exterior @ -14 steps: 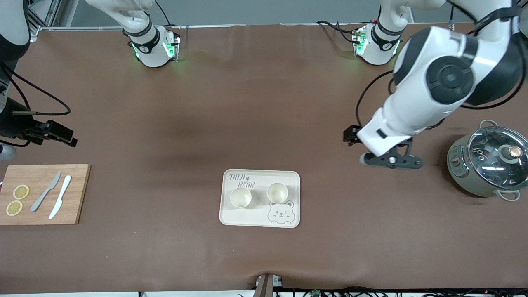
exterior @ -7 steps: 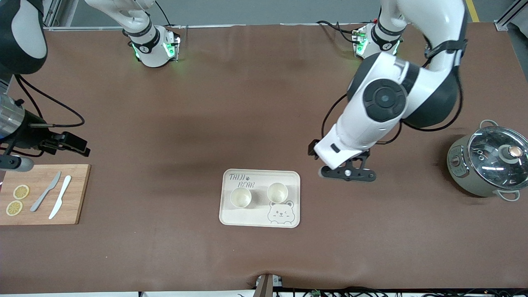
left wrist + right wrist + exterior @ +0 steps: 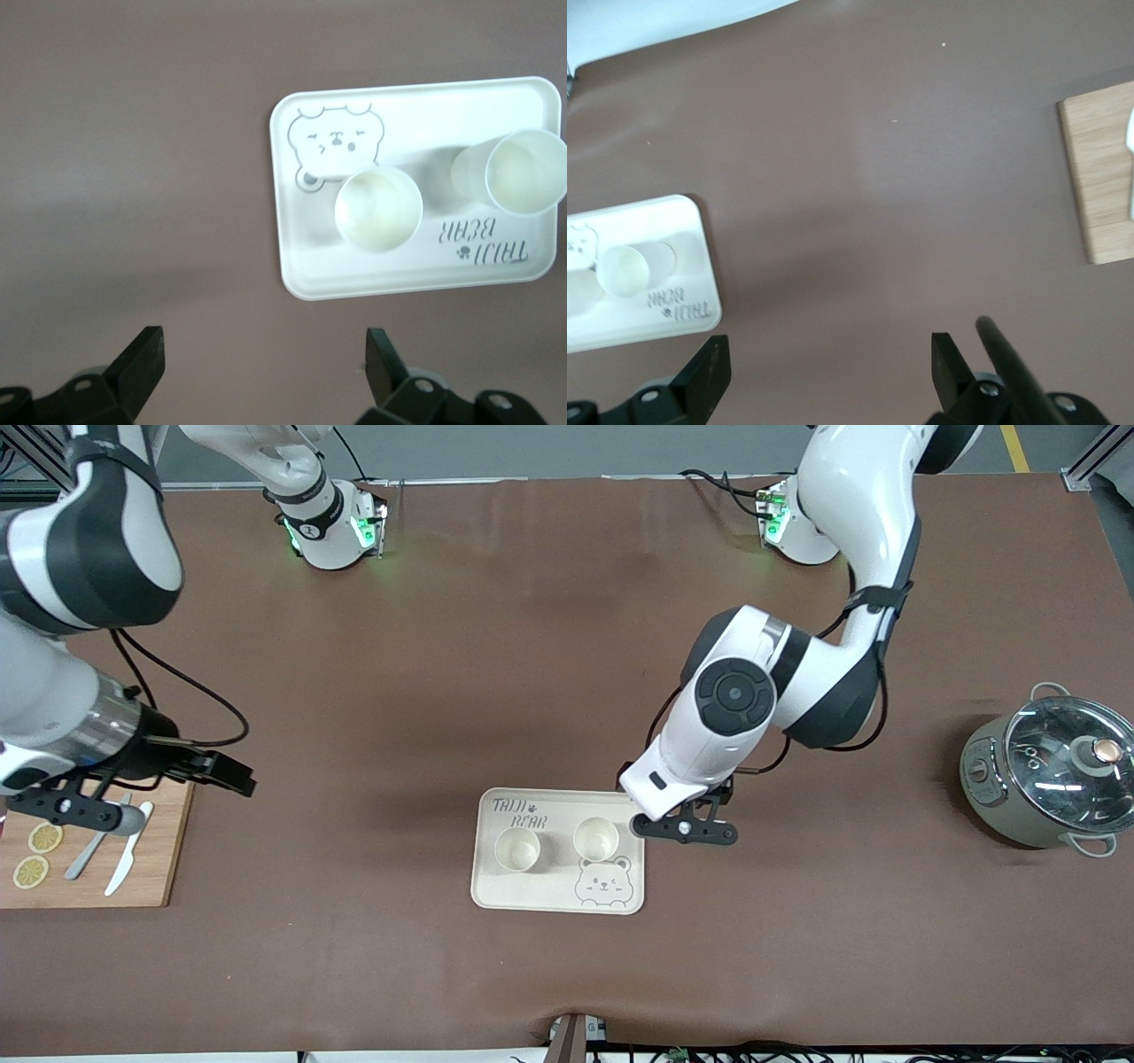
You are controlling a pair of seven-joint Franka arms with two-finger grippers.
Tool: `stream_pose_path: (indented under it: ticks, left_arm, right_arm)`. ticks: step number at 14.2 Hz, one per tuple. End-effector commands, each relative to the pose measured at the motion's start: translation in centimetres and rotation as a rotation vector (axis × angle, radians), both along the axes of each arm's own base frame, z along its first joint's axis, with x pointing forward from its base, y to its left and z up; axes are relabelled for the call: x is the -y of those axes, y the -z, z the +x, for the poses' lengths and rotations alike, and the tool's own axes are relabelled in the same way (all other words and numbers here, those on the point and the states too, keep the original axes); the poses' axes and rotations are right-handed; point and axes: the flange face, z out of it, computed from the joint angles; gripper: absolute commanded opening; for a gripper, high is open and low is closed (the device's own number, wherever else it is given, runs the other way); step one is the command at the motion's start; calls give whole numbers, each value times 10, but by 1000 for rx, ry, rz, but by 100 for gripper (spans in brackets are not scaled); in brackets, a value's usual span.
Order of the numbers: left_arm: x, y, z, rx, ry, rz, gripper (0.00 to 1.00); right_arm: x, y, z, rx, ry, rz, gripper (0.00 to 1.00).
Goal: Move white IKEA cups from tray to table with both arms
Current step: 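Lower the left gripper onto a cup while the right gripper reaches the other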
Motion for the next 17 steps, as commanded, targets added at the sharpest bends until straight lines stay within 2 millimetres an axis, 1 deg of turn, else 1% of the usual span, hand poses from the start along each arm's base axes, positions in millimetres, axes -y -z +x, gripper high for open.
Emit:
stream_pose_path:
  ticks: [1,2,4,5,7,9,10,11,12,13,15,16,17]
  left_arm:
    - [14,24,8,37,0,0,100]
    - [22,37,6,47,10,0,100]
    - [28,55,10,72,12,-8,100]
    - [29,65,12,78,12,-11,100]
    - [30,78,17,86,10,-12,100]
    - [33,87,21,98,10,-17,100]
    - [33,89,23,110,11,-23,100]
    - [34,96,25,119,10,-26,100]
    - [34,97,26,130,10,-34,100]
    - [34,106,28,138,10,-35,100]
    - [41,120,27,170,19,-26,100]
    - [43,123,26,180,25,-18,100]
    - [43,131,25,176,25,-14,100]
  right_arm:
    - [-36,14,11,13,78,22,100]
    - [-51,23,14,19,105,29,100]
    - [-82,43,17,20,130,35,100]
    - [-93,52,19,24,143,42,100]
    - [-109,70,24,34,169,52,100]
    - [-132,90,26,49,179,57,100]
    - [-138,100,28,47,172,58,100]
    - [-139,110,30,36,171,55,100]
    - [-142,121,32,33,169,55,100]
    - [-146,129,34,46,170,63,100]
    - [-164,152,34,45,155,64,100]
    - [-171,162,35,57,152,69,100]
    - [-183,171,35,75,152,82,100]
